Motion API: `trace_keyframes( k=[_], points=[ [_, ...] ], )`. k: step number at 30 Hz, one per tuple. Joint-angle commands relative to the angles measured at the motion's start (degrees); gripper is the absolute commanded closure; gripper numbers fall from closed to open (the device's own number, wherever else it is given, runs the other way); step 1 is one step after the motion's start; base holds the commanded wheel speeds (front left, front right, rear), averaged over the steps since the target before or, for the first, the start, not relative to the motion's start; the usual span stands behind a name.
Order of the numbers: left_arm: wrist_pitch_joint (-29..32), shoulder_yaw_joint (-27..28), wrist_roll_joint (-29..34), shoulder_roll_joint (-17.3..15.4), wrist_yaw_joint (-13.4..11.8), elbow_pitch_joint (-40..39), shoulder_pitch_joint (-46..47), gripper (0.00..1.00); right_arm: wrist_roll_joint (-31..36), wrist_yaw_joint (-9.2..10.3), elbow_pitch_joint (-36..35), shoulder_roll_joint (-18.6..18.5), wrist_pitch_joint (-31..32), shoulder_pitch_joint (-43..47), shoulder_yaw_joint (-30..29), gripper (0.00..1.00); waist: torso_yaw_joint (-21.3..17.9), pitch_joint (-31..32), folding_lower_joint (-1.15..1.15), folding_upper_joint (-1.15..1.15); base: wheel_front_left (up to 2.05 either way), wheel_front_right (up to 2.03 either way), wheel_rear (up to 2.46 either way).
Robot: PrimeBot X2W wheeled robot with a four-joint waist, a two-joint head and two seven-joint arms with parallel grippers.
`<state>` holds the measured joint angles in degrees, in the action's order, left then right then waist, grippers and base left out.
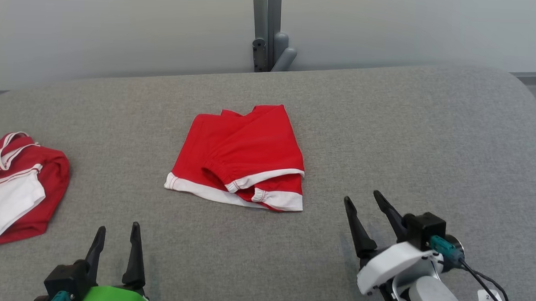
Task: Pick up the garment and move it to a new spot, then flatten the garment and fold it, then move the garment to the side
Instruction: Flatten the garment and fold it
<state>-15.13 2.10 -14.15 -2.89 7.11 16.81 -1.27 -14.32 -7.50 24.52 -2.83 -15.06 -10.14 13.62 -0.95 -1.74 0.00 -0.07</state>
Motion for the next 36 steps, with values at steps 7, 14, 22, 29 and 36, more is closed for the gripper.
trace_keyframes(
  k=[7,14,22,29,36],
  points=[
    [0.0,-4.3,-1.7,-0.1,0.3,1.5,3.2,0.00,-0.8,0.02,0.8,-0.1,-0.2,-9.6,8.5,0.00,6.9,-5.2,0.00,0.07,0.00,0.00,0.00],
    [0.0,-8.6,-3.3,-0.1,0.4,3.1,4.8,0.00,-0.3,0.02,9.3,-0.2,-0.2,-18.6,17.8,0.00,14.8,-8.0,0.00,0.07,0.00,0.00,0.00],
    [0.0,-9.9,-5.0,0.0,0.3,3.5,5.3,0.00,2.7,0.02,20.5,-0.2,-0.2,-25.3,19.5,0.00,18.9,-10.2,0.00,0.07,0.00,0.00,0.00],
    [0.0,-11.1,-6.5,0.0,-0.1,3.7,6.1,0.00,6.9,0.02,28.6,-0.2,-0.2,-29.5,17.9,0.00,20.0,-11.2,0.00,0.07,0.00,0.00,0.00],
    [0.0,-12.2,-7.3,0.0,-0.6,3.6,7.0,0.00,9.3,0.02,31.2,-0.2,-0.2,-31.3,14.2,1.00,20.0,-12.1,0.00,0.07,0.00,0.00,0.00]
  ],
)
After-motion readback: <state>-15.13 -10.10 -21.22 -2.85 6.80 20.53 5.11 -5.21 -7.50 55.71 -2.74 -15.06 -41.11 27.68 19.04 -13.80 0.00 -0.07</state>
